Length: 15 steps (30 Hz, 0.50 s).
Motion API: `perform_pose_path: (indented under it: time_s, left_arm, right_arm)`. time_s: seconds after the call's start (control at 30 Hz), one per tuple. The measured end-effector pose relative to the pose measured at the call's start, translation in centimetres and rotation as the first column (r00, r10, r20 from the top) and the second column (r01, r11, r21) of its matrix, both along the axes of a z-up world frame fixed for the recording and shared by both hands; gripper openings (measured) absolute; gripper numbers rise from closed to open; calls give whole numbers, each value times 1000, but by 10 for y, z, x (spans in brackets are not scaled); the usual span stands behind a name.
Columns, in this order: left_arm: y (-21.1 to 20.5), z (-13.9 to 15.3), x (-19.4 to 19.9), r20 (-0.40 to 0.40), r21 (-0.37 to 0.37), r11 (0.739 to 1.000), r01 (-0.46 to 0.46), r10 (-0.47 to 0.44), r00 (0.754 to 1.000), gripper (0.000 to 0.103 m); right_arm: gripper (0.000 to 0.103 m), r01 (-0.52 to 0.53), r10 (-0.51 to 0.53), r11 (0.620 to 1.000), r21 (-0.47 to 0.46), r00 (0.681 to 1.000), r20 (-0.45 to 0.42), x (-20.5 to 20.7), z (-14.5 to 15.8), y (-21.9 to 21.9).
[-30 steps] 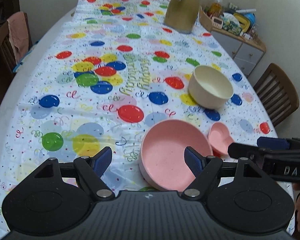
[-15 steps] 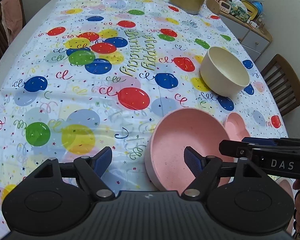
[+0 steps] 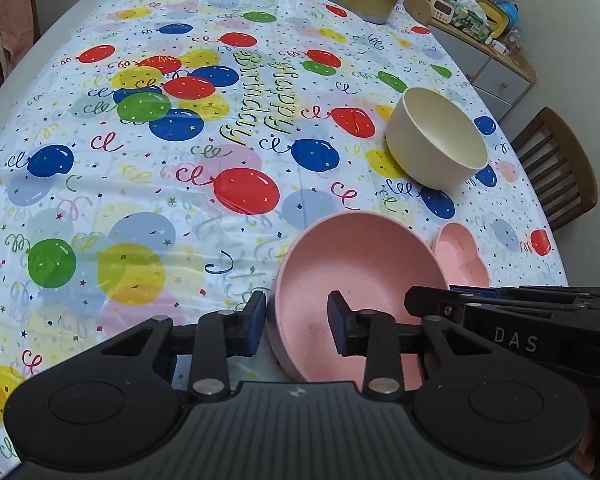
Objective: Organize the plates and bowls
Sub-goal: 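Close both grippers on the rim of the pink round bowl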
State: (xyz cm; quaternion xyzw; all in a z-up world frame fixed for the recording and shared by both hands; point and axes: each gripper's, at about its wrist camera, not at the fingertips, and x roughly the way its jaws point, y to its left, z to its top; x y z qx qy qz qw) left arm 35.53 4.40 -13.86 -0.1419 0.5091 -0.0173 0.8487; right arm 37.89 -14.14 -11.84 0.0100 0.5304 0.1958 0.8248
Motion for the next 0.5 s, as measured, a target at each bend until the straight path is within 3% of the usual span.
perform_pose_path:
  time_s: [0.27, 0.5]
  left_arm:
    - [6, 1, -5, -17, -3, 1000, -14, 14, 1000, 21]
    - [8, 8, -23, -28, 1, 1000, -25, 25, 999, 21]
  right_arm:
    - [6, 18, -18, 1000, -16, 1000, -1, -1, 0, 5]
    - [5, 16, -16, 1000, -26, 1000, 1, -9, 4, 7]
